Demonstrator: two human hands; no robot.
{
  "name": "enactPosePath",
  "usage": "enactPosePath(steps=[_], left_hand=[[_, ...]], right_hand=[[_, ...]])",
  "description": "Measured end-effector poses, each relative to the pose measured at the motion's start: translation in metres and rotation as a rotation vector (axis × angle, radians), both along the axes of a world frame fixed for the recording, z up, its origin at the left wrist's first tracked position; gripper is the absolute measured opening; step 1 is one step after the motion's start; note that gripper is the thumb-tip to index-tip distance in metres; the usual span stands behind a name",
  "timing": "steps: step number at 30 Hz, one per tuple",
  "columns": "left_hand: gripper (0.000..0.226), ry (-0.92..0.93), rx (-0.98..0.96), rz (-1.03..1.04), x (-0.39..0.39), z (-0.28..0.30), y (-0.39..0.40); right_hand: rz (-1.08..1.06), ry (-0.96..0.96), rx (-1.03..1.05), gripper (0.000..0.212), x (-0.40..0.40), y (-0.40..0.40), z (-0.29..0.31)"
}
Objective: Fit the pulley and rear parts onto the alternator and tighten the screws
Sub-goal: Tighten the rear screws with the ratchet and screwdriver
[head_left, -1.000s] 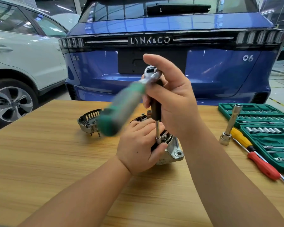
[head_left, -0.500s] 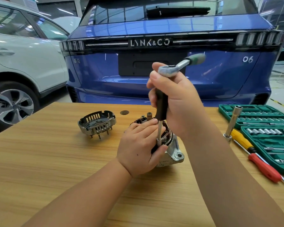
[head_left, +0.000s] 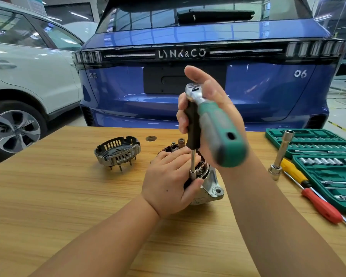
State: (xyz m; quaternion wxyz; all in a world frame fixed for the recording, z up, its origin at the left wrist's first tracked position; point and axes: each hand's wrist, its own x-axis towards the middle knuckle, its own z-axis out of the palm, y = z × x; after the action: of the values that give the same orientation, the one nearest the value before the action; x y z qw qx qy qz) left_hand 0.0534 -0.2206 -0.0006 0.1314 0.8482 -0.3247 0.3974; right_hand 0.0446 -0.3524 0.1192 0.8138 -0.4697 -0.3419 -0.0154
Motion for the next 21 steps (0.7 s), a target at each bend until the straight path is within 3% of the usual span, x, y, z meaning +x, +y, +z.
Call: enactPosePath(steps=[3,5,7,10,14,16,18,21], left_hand=[[0.043,-0.012,0.002,-0.012,0.0016,-0.0014,-0.0002],[0.043,-0.017,-0.001,-0.014,0.0025,-0.0016,-0.0001],[0.043,-0.008,-0.007,-0.022,0.0031,-0.0018,0.0002],[0.041,-0.004,-0.004,-0.032,0.004,-0.002,0.0004],[0.032,-0.039,-0.023,-0.033,0.0019,0.0005,-0.0015],[0.029,-0.047,-0.037,-0.043,-0.0004,0.0008,-0.0016],[0.031,0.008,-0.043,-0.06,-0.0028,0.0016,-0.0017],[0.021,-0.02,-0.064,-0.071,-0.0033,0.001,-0.002]], right_hand=[[-0.32,0.022,-0.034,0.03,-0.0002,0.0021,0.0013],[-0.433,0.015,-0.091,0.016,0.0019,0.0029,0.0003],[-0.304,0.053,-0.1,0.011,0.001,0.0037,0.0],[-0.048,0.012,-0.037,0.029,-0.0002,0.0033,-0.0017],[-0.222,-0.283,-0.101,0.034,-0.0023,0.008,-0.0052],[-0.184,-0.258,-0.067,0.04,-0.0014,0.0089,-0.0067],[-0.008,-0.15,0.007,0.045,-0.0022,0.0062,-0.0054],[0.12,-0.09,0.018,0.035,-0.0025,0.0018,-0.0031]])
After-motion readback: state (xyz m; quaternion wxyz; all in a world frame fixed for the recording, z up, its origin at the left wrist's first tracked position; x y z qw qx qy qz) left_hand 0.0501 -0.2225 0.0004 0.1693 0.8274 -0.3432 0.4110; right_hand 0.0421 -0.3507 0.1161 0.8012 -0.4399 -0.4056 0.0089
